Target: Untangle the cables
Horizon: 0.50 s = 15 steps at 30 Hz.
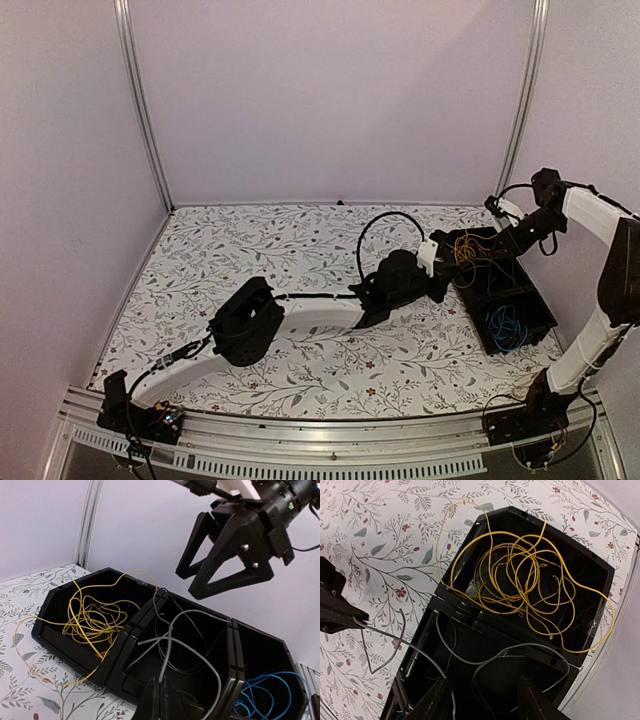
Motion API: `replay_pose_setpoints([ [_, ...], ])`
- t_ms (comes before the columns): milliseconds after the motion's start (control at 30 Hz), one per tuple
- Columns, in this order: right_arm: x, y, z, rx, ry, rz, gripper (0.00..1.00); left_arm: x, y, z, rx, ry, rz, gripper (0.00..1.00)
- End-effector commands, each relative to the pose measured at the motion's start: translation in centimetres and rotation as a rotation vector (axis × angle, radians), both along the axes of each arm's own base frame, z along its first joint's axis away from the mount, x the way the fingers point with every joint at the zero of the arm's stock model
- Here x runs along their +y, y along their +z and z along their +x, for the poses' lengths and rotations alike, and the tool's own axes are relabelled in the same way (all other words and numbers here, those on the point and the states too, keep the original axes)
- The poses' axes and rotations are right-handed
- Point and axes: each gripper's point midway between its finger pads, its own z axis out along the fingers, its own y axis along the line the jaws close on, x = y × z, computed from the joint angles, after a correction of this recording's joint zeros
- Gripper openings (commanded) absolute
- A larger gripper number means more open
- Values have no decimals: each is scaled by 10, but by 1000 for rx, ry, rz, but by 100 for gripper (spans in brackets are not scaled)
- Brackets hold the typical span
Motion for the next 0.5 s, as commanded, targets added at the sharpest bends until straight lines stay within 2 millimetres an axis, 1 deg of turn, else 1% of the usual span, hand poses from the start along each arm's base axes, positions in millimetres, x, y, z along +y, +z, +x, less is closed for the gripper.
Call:
replay_pose_setpoints([
  [0,26,58,-5,-116,60,111,52,2,11,5,8,16,-44,0],
  [33,35,58,-12,-108,91,132,53,2,11,4,7,10,-45,0],
  [67,42,53,-17,-97,127,134,54,1,11,2,5,-2,-46,0],
  [133,53,38,-26,-77,173,117,56,-1,11,-4,-6,-39,-48,0],
  [167,55,34,-27,-76,184,109,57,-2,11,-7,-12,-55,-46,0],
  [233,62,31,-27,-70,200,130,60,-3,14,-12,-25,-80,-50,0],
  [333,70,22,-25,-37,230,161,64,-5,21,-23,-56,-130,-69,0],
  [367,72,17,-25,-16,240,170,66,-6,23,-27,-64,-146,-77,0],
  [467,78,10,-28,20,283,187,67,-6,26,-30,-74,-165,-88,0],
])
